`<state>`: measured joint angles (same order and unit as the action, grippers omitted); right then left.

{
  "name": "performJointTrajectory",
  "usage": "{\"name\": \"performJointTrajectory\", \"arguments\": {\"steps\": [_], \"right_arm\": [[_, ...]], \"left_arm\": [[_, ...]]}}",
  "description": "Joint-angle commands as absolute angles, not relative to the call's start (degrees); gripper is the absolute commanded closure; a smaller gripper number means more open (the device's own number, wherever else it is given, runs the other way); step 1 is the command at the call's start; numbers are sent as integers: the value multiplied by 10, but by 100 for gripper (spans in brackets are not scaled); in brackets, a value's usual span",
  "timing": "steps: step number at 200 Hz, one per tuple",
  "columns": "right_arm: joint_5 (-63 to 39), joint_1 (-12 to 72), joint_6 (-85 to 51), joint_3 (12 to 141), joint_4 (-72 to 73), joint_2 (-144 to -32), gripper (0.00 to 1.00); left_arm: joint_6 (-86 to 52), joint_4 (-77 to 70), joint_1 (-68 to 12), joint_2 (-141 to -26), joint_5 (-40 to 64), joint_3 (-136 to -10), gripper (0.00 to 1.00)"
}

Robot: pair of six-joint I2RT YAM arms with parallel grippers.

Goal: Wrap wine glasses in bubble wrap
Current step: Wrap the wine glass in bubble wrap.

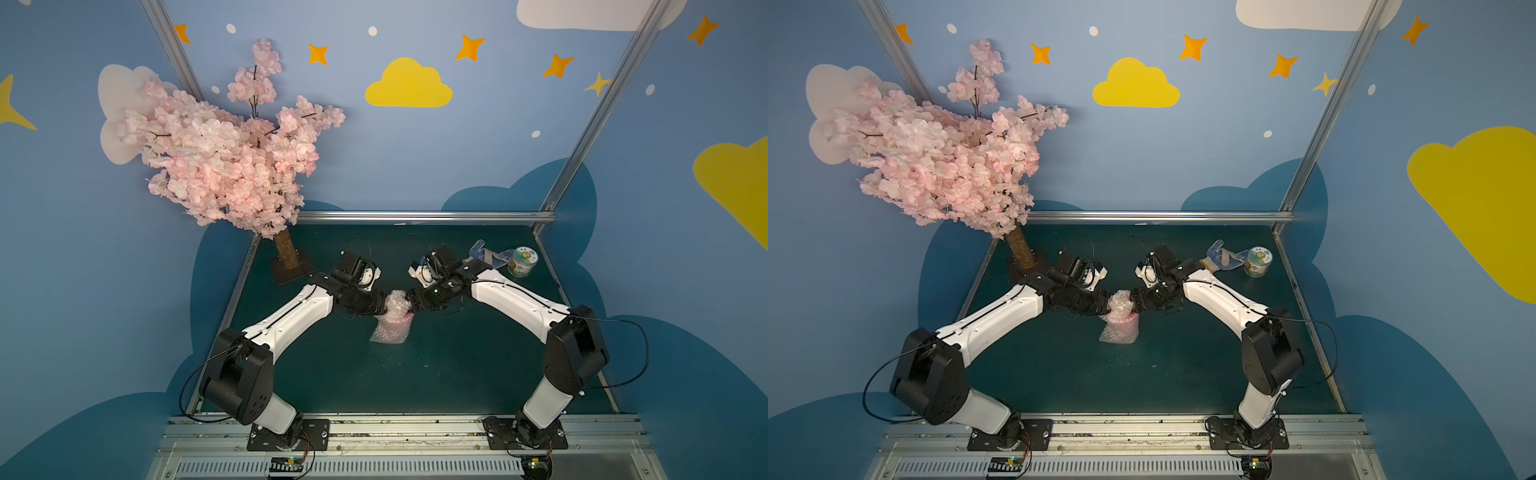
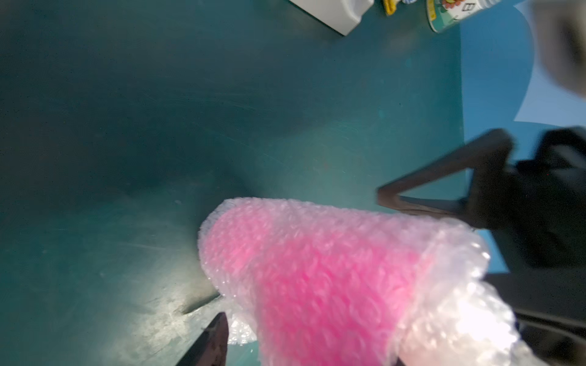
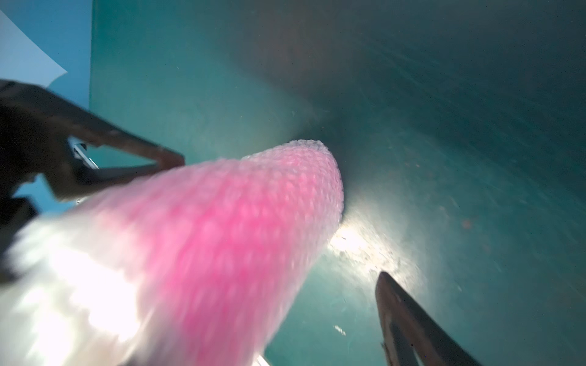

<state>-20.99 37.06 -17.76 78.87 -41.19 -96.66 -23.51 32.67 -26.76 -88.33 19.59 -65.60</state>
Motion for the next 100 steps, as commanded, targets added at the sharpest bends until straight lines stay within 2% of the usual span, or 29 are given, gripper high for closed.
{"name": "performJointTrajectory", "arguments": {"steps": [1, 51, 100], "right_arm": [[-199, 354, -170, 807, -456, -916, 23], [-219, 378, -181, 804, -411, -875, 21], [-202, 403, -195, 818, -387, -946, 21]], "left_arm": [[-219, 398, -265, -913, 113, -652, 41], [-215, 409, -274, -927, 98, -675, 42], [-212, 412, -282, -926, 93, -681, 42]]}}
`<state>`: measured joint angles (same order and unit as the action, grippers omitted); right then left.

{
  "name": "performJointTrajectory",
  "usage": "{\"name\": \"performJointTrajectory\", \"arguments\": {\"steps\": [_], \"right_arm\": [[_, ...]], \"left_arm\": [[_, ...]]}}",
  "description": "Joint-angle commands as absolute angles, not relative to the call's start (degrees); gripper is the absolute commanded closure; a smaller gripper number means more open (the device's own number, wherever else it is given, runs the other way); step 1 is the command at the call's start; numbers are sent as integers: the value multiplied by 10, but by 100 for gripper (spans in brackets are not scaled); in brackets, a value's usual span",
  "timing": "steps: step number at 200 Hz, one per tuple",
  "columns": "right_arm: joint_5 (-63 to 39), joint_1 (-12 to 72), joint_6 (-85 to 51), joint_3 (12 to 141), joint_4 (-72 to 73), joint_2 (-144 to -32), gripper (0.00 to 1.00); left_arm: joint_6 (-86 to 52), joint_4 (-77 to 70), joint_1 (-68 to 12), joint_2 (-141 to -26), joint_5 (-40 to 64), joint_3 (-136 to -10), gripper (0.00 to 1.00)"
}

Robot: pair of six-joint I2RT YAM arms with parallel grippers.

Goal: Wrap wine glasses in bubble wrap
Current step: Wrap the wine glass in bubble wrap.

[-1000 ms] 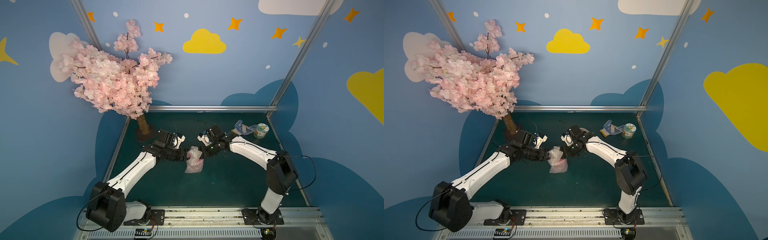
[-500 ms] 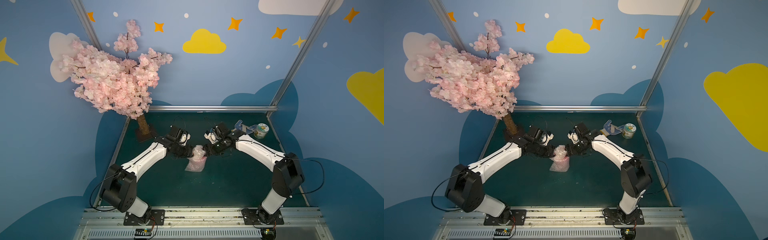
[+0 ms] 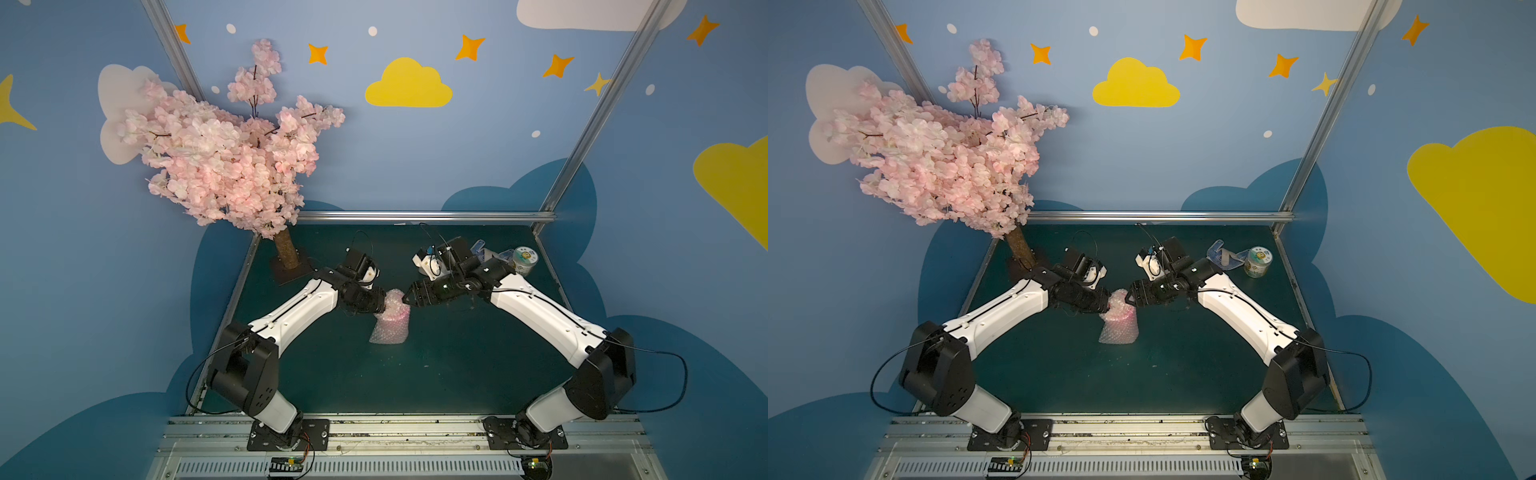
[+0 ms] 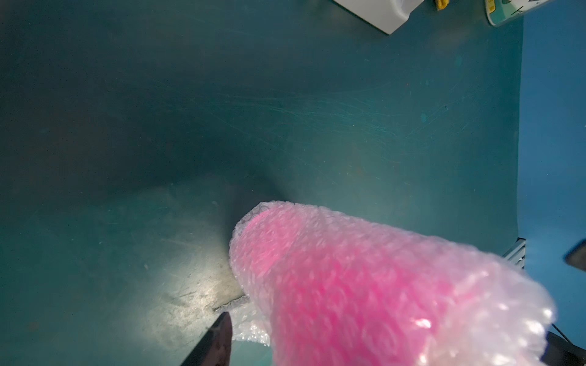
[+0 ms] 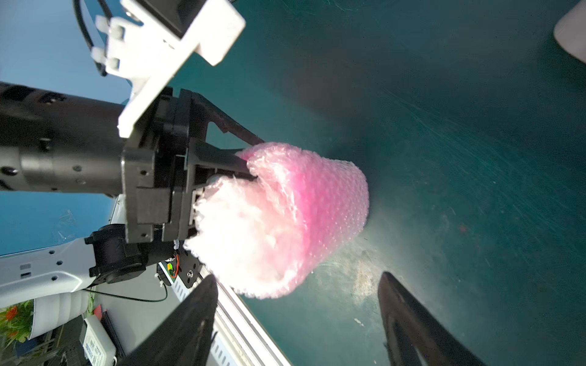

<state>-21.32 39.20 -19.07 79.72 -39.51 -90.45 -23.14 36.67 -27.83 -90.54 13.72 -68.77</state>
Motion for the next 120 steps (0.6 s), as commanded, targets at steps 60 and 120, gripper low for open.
{"name": "performJointTrajectory", "arguments": {"steps": [60, 120], "right_arm": [[-127, 422, -183, 836, -471, -1059, 25], [-130, 421, -185, 852, -491, -1084, 25]], "left_arm": [[-213, 439, -280, -892, 77, -714, 35], [-222, 396, -256, -805, 179, -699, 31]]}}
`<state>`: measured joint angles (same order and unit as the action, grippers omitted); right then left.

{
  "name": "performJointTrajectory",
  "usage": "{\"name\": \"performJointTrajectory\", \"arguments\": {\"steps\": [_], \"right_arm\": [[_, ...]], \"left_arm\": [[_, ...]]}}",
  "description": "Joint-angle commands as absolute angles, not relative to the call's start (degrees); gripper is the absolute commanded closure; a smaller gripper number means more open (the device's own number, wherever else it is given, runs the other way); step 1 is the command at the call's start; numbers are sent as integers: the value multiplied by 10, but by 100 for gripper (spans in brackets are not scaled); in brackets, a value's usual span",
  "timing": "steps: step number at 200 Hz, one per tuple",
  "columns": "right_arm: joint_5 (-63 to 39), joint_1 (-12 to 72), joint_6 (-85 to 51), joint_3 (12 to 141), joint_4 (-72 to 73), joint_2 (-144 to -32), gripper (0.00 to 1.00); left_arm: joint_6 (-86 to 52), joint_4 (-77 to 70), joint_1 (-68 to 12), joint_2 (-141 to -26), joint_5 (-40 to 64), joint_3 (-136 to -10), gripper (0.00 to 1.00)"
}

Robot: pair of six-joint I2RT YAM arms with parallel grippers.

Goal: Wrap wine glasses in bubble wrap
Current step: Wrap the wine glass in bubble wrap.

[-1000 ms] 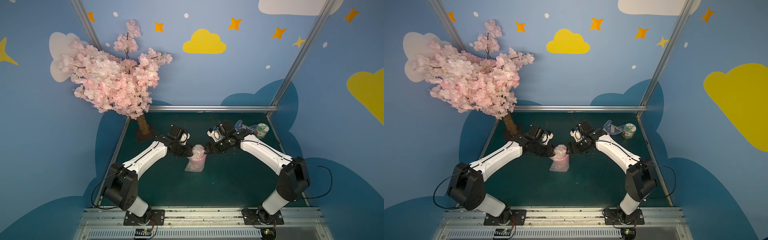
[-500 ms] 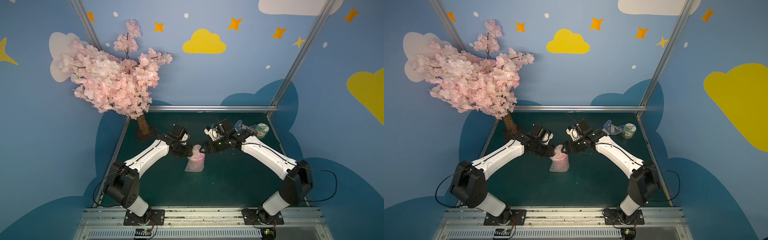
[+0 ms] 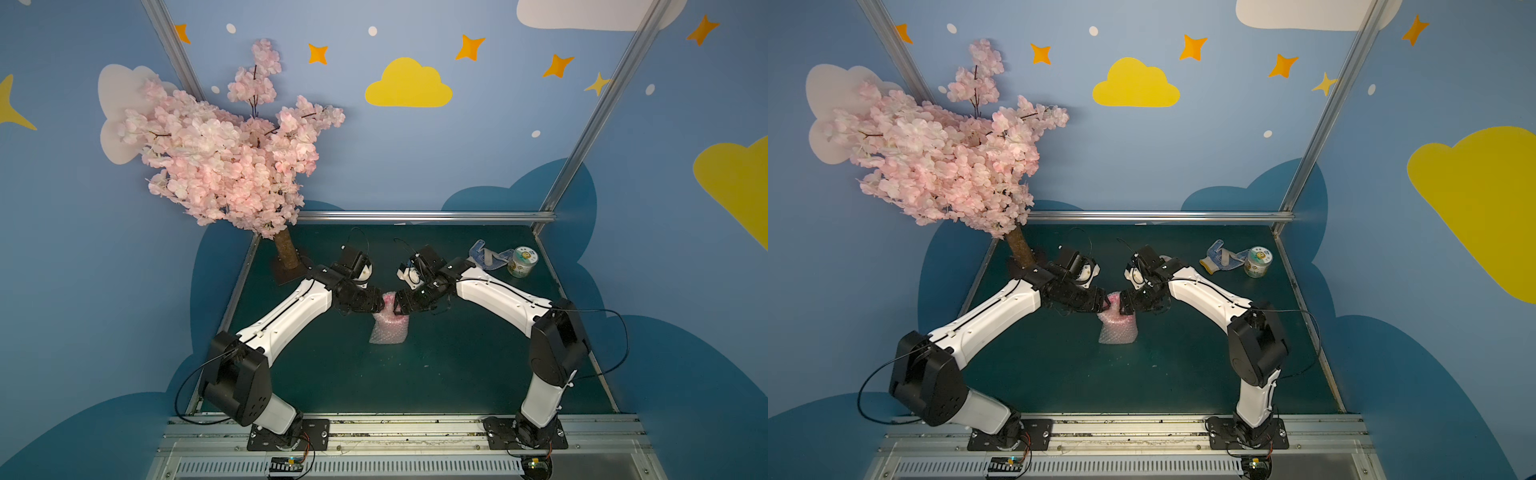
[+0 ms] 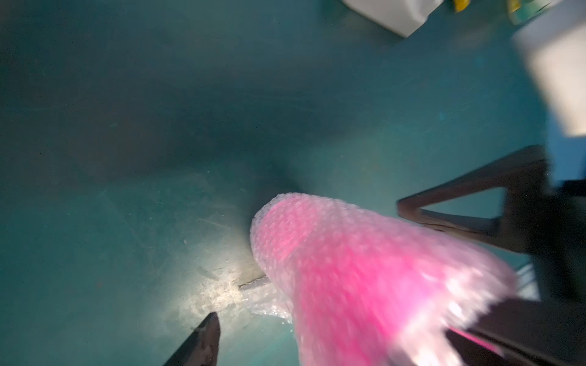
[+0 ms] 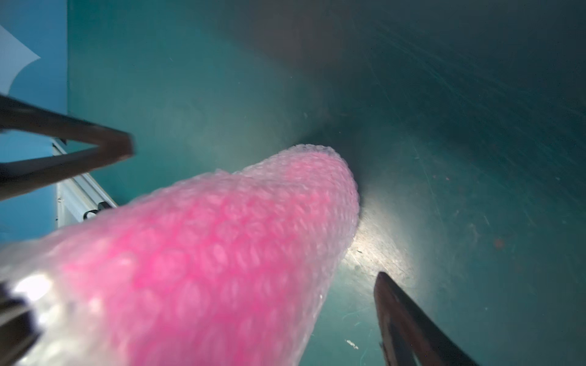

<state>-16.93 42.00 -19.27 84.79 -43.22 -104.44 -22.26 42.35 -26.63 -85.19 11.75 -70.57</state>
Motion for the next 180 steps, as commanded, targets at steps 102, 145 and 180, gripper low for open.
{"name": "performJointTrajectory", "arguments": {"steps": [102, 145, 180], "right_arm": [[-166, 415, -206, 860, -465, -1057, 25], [-191, 413, -199, 892, -473, -1015, 23], [-197, 404, -188, 926, -505, -977, 21]], "left_arm": [[-215, 379, -296, -874, 148, -662, 31], [-219, 438, -304, -909, 81, -696, 40], [-224, 450, -303, -911, 79, -708, 41]]}}
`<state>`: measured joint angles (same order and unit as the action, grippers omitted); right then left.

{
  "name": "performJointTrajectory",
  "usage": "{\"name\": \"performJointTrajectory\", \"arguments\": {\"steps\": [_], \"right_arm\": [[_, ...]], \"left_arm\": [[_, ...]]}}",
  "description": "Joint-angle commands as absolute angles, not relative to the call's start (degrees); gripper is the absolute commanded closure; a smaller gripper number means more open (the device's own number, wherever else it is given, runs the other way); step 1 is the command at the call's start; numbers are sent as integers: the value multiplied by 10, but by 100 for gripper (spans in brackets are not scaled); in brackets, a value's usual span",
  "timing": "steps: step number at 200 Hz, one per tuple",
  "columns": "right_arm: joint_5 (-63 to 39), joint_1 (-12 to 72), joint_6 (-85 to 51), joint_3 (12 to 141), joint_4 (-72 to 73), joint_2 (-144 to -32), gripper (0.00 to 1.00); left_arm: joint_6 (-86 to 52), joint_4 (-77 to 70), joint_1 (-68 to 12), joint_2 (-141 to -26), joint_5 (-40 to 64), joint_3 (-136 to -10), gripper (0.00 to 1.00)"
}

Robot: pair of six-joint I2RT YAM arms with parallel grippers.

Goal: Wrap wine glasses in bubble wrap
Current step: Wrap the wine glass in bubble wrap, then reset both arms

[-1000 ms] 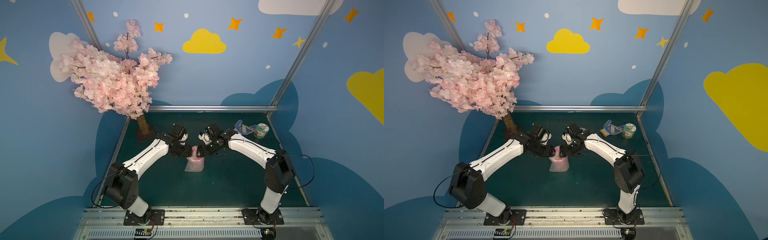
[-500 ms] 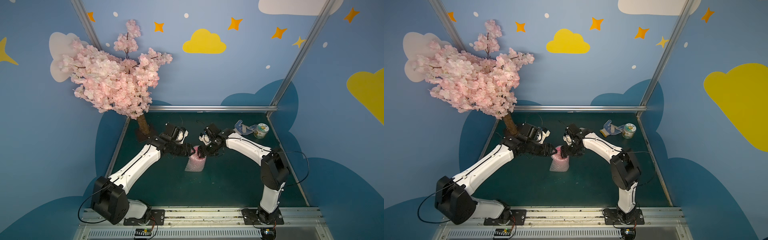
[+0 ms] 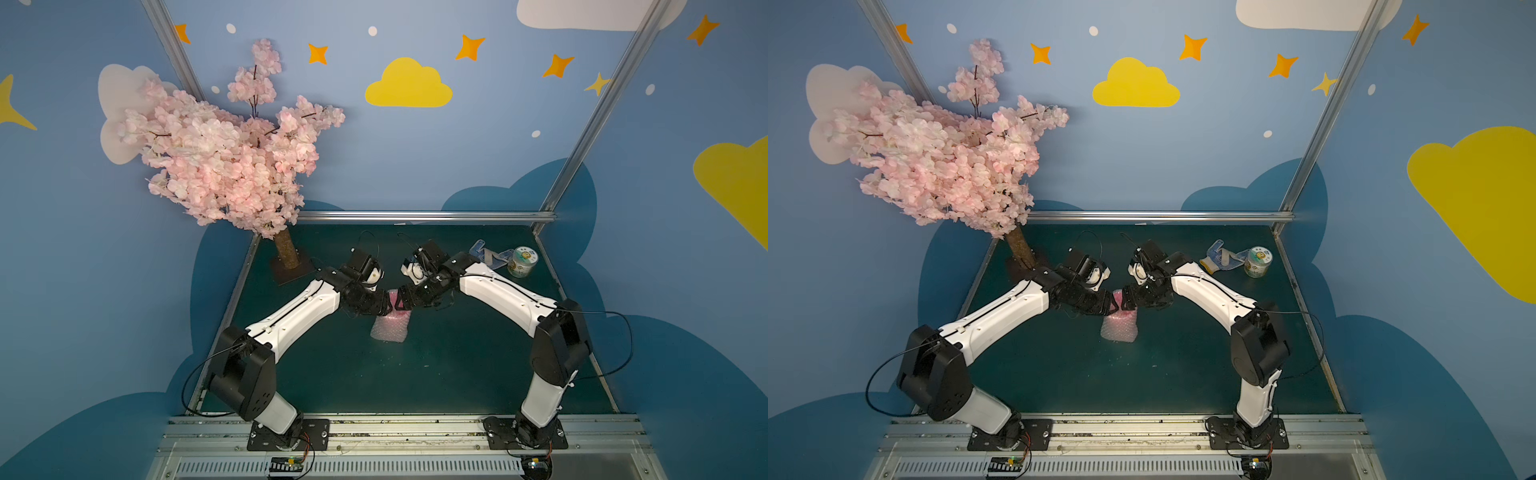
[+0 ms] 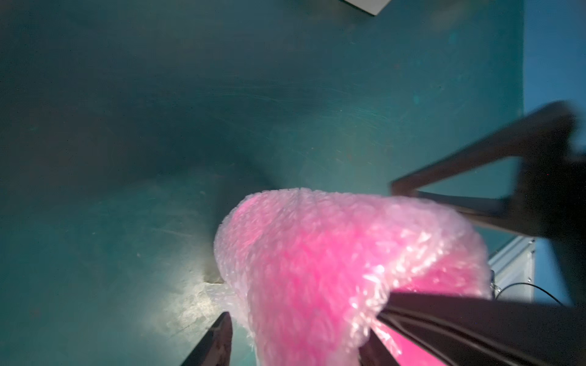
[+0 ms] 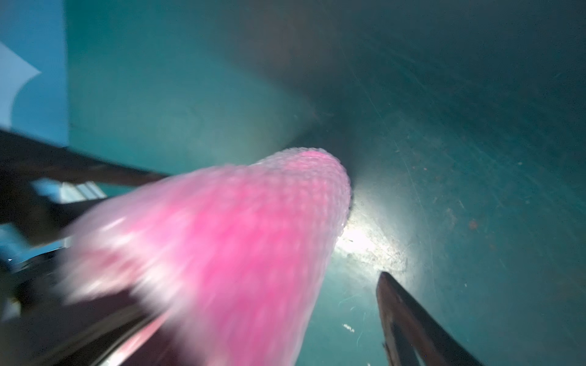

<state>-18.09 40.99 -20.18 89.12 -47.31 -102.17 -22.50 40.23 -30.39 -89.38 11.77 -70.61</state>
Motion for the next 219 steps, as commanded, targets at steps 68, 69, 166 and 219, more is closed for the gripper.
{"name": "performJointTrajectory", "arguments": {"steps": [68, 69, 166, 219], "right_arm": [[-206, 347, -193, 895, -509, -907, 16], [-207, 346, -193, 895, -509, -907, 16], [215, 200, -33, 436, -105, -635, 9], [125, 11, -68, 169, 242, -593, 8]], "left_arm": [[-244, 412, -274, -832, 182, -749, 18], [-244, 410, -272, -831, 183, -749, 17], [-49, -29, -109, -690, -167, -414, 0], [-37, -374, -20, -733, -119, -194, 0]]}}
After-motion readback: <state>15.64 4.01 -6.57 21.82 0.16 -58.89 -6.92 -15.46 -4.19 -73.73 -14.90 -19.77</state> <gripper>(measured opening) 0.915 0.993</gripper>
